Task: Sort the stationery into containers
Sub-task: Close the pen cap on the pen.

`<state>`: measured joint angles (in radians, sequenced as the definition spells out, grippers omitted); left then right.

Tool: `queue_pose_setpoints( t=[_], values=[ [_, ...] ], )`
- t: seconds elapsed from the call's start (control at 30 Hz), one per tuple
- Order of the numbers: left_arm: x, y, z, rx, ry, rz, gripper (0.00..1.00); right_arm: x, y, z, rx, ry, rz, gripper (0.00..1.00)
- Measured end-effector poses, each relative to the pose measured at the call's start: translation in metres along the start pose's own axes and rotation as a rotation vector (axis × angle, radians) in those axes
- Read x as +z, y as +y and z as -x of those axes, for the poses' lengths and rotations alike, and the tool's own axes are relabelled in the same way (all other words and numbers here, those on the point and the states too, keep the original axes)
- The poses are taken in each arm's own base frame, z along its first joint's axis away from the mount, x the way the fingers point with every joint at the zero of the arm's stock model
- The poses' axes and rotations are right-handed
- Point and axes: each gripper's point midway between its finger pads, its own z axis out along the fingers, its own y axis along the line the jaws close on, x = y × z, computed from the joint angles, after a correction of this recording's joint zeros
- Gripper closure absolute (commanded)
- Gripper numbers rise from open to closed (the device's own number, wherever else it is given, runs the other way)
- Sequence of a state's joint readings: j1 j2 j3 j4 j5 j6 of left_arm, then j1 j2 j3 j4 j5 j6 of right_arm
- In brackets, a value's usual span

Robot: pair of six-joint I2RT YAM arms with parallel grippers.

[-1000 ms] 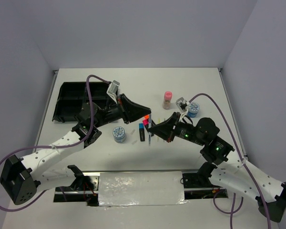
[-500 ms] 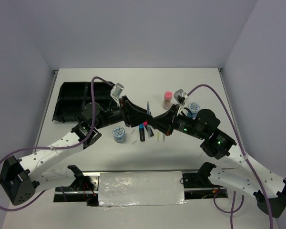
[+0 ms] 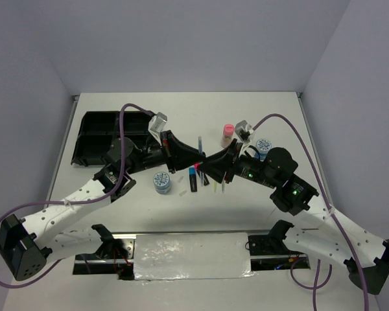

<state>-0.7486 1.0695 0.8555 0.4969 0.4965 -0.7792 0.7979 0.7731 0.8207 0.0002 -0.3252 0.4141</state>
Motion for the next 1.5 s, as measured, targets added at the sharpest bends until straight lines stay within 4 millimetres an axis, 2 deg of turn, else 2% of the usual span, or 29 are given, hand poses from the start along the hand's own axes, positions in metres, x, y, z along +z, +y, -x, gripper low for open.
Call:
queue_pose_setpoints(
  t=[0.07, 0.17, 0.2, 0.23, 0.27, 0.3, 0.37, 0.43, 0.57, 0.63, 0.8, 0.83, 0.93, 1.17, 1.2, 1.27, 1.37, 1.4, 1.43, 1.47, 1.5],
  values=[
    [-0.002, -0.008, 0.001, 0.015, -0.008, -0.041, 1.00, 0.001, 0.005, -0.002, -0.016, 0.001, 0.039, 0.56],
    [-0.007, -0.019, 0.003, 0.044, -0.027, -0.096, 1.00, 0.006, 0.007, -0.010, -0.016, 0.018, 0.079, 0.61],
    [-0.008, -0.020, 0.003, 0.048, -0.030, -0.103, 1.00, 0.008, 0.009, -0.012, -0.014, 0.019, 0.096, 0.69],
    [-0.009, -0.021, 0.003, 0.053, -0.036, -0.106, 1.00, 0.010, 0.011, -0.013, -0.013, 0.021, 0.114, 0.94],
    [-0.009, -0.018, 0.003, 0.058, -0.041, -0.099, 0.99, 0.011, 0.015, -0.014, -0.013, 0.024, 0.140, 1.00],
    [-0.010, -0.019, 0.003, 0.052, -0.040, -0.103, 0.95, 0.012, 0.016, -0.014, -0.011, 0.022, 0.144, 1.00],
    [-0.010, -0.019, 0.005, 0.058, -0.050, -0.103, 0.68, 0.014, 0.018, -0.012, -0.007, 0.013, 0.159, 1.00],
    [-0.010, -0.017, 0.007, 0.066, -0.057, -0.092, 0.35, 0.015, 0.019, -0.010, -0.004, 0.008, 0.164, 1.00],
    [-0.007, -0.009, 0.007, 0.070, -0.031, -0.024, 0.20, 0.018, 0.014, -0.012, 0.001, 0.012, 0.146, 1.00],
    [-0.006, -0.008, 0.015, 0.088, -0.028, 0.015, 0.17, 0.020, 0.011, -0.014, 0.004, 0.016, 0.132, 1.00],
    [-0.001, -0.018, 0.056, 0.171, -0.082, 0.071, 0.23, 0.022, 0.007, -0.019, 0.012, 0.032, 0.121, 1.00],
    [-0.001, -0.019, 0.062, 0.189, -0.094, 0.079, 0.29, 0.022, 0.007, -0.019, 0.013, 0.034, 0.120, 1.00],
    [-0.001, -0.017, 0.074, 0.211, -0.112, 0.112, 0.39, 0.021, 0.007, -0.019, 0.008, 0.034, 0.120, 1.00],
    [-0.001, 0.012, 0.057, 0.174, -0.061, 0.178, 0.46, 0.021, 0.005, -0.020, 0.002, 0.038, 0.109, 1.00],
    [0.000, 0.014, 0.053, 0.159, -0.051, 0.178, 0.53, 0.021, 0.004, -0.021, 0.003, 0.039, 0.105, 1.00],
    [0.000, 0.014, 0.050, 0.142, -0.041, 0.168, 0.60, 0.021, 0.003, -0.022, 0.007, 0.045, 0.098, 1.00],
    [0.001, 0.009, 0.047, 0.128, -0.033, 0.142, 0.78, 0.021, 0.001, -0.024, 0.009, 0.050, 0.090, 1.00],
    [0.001, 0.008, 0.047, 0.124, -0.032, 0.131, 0.90, 0.021, 0.001, -0.024, 0.010, 0.049, 0.088, 1.00],
    [0.002, 0.007, 0.046, 0.118, -0.031, 0.125, 0.95, 0.021, 0.000, -0.024, 0.010, 0.049, 0.086, 1.00],
    [0.002, 0.006, 0.045, 0.114, -0.031, 0.119, 1.00, 0.021, 0.000, -0.024, 0.011, 0.050, 0.081, 1.00],
    [0.002, 0.006, 0.044, 0.108, -0.029, 0.114, 1.00, 0.021, -0.001, -0.025, 0.010, 0.052, 0.078, 1.00]
  ],
)
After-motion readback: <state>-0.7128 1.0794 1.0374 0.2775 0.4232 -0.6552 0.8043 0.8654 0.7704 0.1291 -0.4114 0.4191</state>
